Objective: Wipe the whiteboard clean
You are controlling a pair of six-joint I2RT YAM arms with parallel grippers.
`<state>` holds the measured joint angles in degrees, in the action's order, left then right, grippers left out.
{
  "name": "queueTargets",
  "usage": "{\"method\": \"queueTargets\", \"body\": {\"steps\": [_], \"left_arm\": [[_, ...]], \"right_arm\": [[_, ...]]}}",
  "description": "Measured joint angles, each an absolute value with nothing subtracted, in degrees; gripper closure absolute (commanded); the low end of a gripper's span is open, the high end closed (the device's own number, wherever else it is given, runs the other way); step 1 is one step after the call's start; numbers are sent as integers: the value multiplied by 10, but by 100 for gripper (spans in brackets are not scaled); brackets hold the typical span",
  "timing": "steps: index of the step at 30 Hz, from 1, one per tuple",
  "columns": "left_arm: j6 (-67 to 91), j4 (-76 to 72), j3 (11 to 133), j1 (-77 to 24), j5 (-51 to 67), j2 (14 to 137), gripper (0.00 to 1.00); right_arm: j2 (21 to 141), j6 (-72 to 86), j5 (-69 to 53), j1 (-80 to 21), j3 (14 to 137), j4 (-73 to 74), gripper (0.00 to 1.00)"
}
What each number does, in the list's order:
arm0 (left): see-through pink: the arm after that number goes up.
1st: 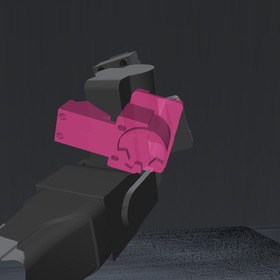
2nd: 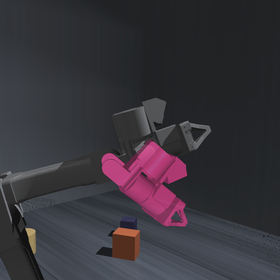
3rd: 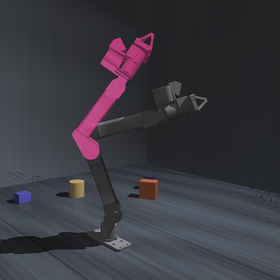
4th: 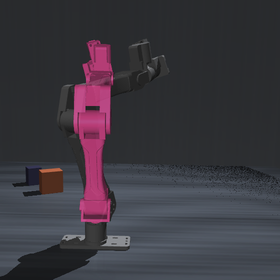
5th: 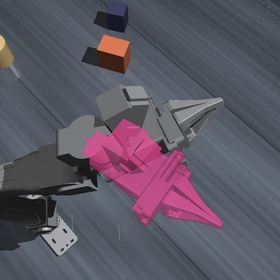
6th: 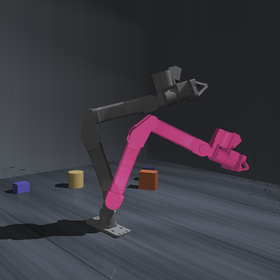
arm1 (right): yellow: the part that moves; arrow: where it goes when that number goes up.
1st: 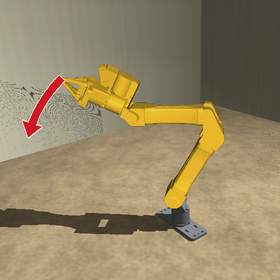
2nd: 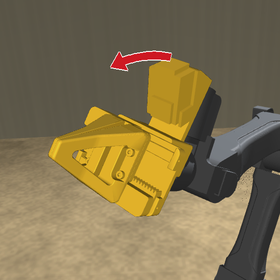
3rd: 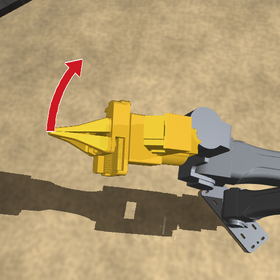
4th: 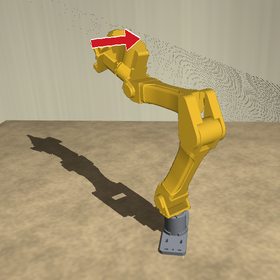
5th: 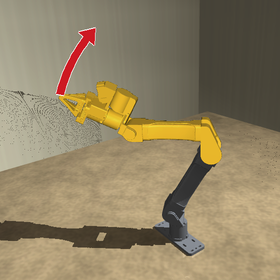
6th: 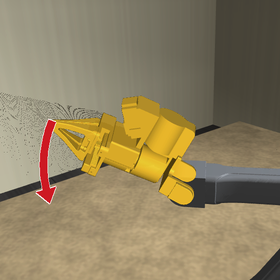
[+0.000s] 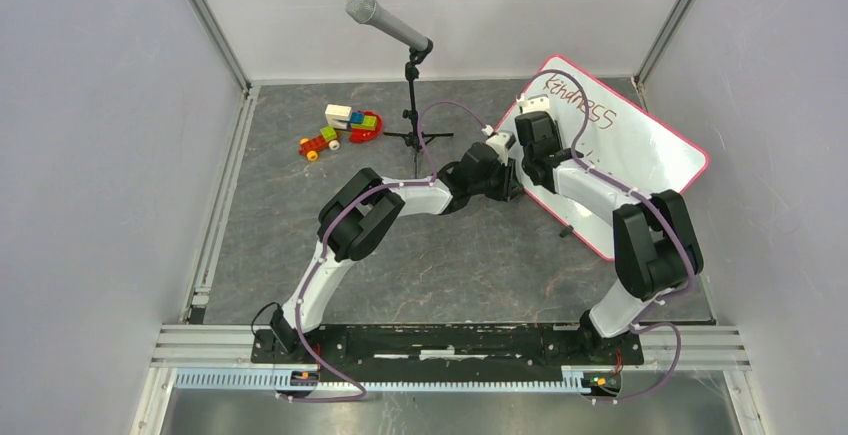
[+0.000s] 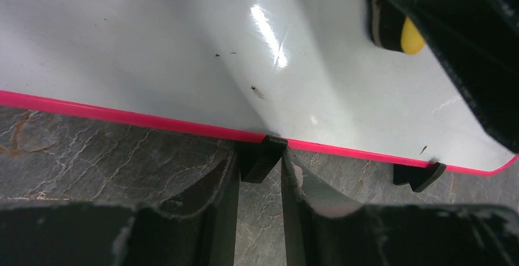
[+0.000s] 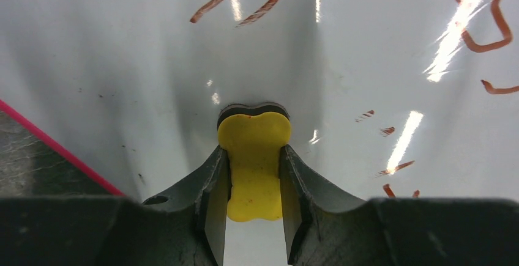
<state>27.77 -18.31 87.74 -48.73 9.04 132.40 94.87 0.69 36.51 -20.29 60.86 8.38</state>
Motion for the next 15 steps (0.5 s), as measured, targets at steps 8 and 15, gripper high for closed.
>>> {"method": "queueTargets", "body": {"steps": [8,15], "left_arm": [[278,-187,876,-488,82,1324,89],[279,-216,875,-487,78,1334,89]], "right_arm": [[938,27,345,-197,593,61,69],[844,65,342,-126,518,47,69]]}}
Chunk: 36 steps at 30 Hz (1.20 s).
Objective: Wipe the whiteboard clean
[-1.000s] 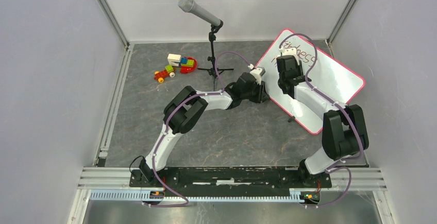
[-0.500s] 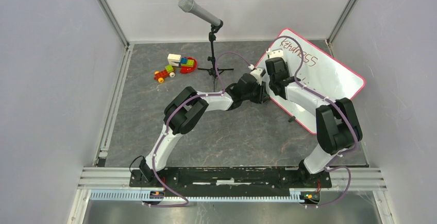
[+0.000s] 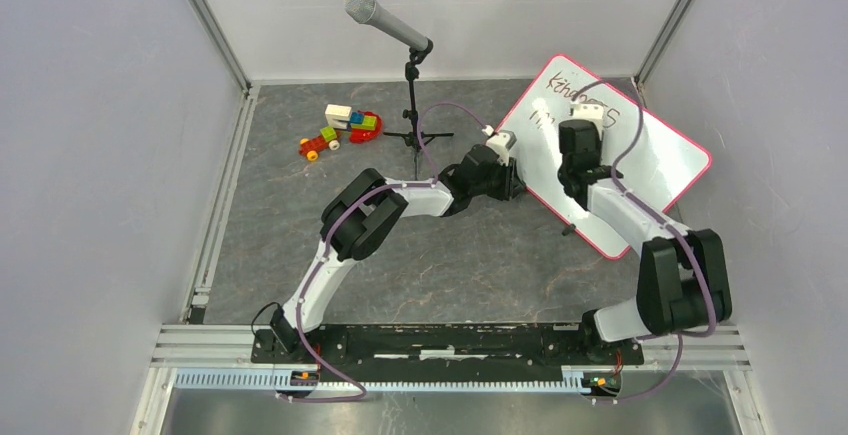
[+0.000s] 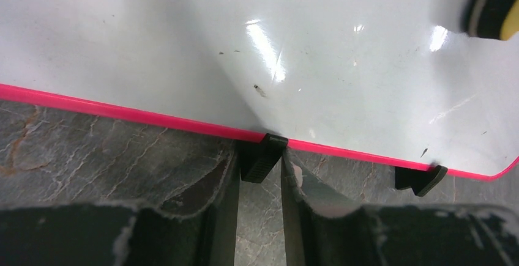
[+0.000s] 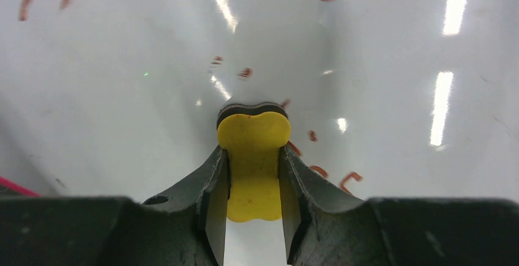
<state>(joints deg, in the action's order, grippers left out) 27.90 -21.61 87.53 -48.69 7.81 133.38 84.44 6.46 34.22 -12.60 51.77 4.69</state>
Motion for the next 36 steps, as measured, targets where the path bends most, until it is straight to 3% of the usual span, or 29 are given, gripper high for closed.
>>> {"method": "queueTargets", "body": {"steps": [14,28,36], "left_arm": [[280,-235,878,-482,92,1342,95],[281,-240,878,-484,84,1343,98],[283,-245,877,-486,65,1344,98]], "right_arm": [[776,90,349,-67,467,35,68],[955,79,341,-153,640,37,68],[930,81,332,-109,629,27,68]]}}
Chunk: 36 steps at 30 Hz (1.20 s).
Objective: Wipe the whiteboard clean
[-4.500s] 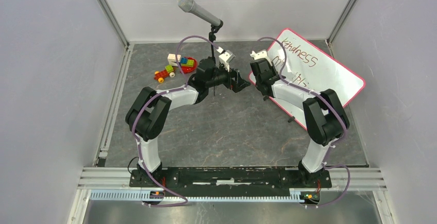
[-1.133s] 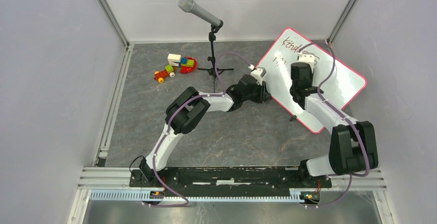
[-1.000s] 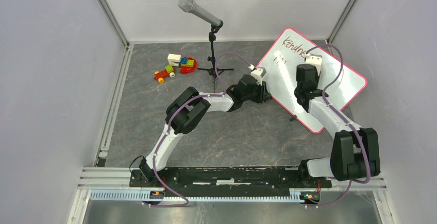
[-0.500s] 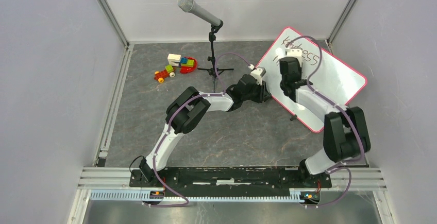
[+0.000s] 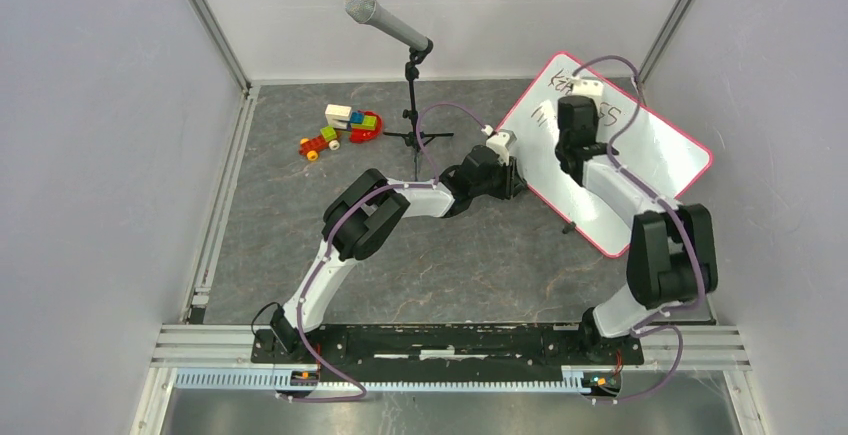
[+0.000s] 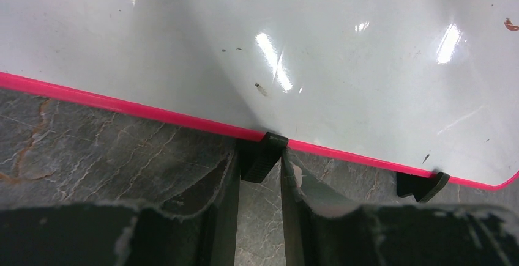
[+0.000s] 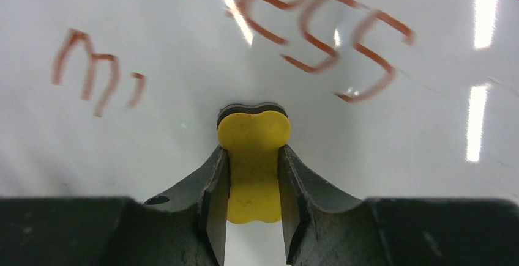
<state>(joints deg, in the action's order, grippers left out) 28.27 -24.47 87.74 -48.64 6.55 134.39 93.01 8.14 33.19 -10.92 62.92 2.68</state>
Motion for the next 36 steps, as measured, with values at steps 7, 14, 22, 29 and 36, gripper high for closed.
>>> {"method": "queueTargets", "body": {"steps": [7,14,22,29,36], "left_arm": [[283,-245,877,-488,62,1344,98],[283,-246,877,-488,62,1344,98],[283,-251,874,-491,58,1344,98],[283,-259,870,-490,54,1344,98],[283,-259,870,-490,54,1344,98]], "right_arm": [[772,102,336,-29,484,24,67],[735,102,342,-14,451,33,67],[847,101,303,-61,570,49,67],[970,107,259,-88,710,56,67],[943,107,265,-79,672,47,67]]}}
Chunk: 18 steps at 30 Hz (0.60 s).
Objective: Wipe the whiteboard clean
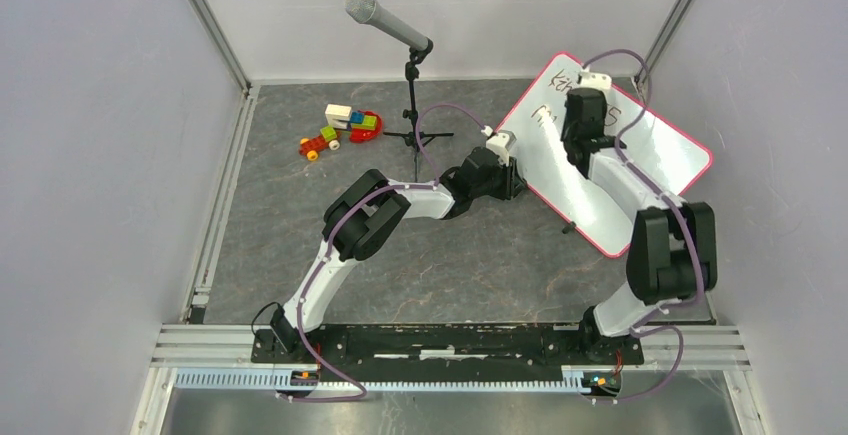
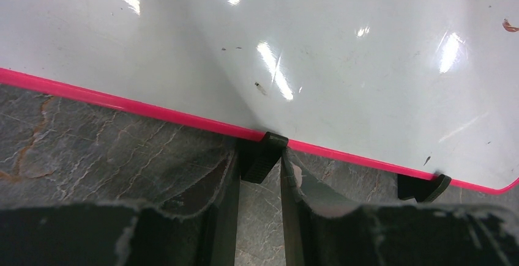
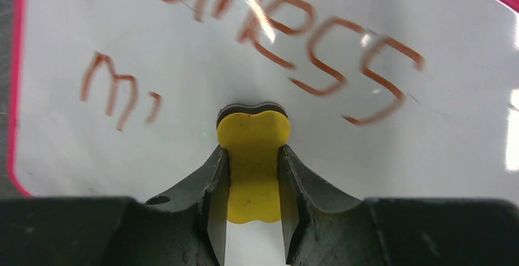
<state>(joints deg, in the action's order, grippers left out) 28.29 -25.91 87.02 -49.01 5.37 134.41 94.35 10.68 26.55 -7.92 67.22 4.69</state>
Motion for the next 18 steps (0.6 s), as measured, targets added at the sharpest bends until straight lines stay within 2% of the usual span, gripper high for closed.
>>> {"method": "queueTargets", "body": {"steps": [9,14,18], "left_arm": [[283,-259,870,-490,54,1344,98],[283,-259,870,-490,53,1344,98],[283,-261,870,-490,51,1344,98]], "right_arm": [[806,106,310,-28,525,34,66],[817,97,315,-40,534,35,65],[879,89,326,-76,592,40,65]]}}
